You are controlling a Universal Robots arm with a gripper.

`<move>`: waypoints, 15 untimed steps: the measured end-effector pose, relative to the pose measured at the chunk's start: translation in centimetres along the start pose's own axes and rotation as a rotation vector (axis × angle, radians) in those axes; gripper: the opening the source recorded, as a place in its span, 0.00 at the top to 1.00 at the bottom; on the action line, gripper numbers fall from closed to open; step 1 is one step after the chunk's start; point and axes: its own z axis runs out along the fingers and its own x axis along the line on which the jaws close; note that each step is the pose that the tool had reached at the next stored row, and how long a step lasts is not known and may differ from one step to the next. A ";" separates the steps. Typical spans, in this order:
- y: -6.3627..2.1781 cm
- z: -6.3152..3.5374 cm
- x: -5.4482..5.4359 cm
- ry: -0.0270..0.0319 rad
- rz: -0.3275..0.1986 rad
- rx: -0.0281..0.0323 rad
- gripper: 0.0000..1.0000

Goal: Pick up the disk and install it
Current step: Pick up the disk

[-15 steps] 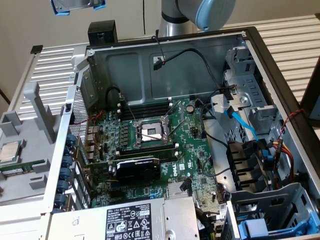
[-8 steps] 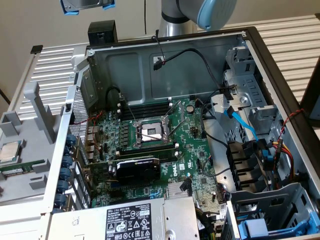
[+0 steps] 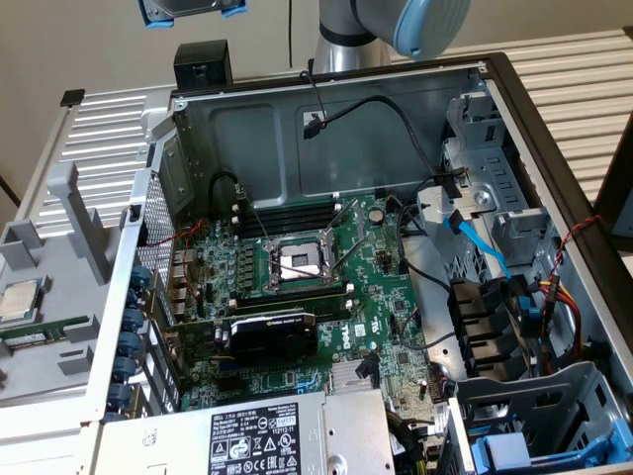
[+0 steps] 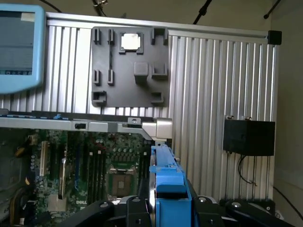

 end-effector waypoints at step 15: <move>-2.18 -0.76 2.3 0.0001 0.000 -0.0001 0.63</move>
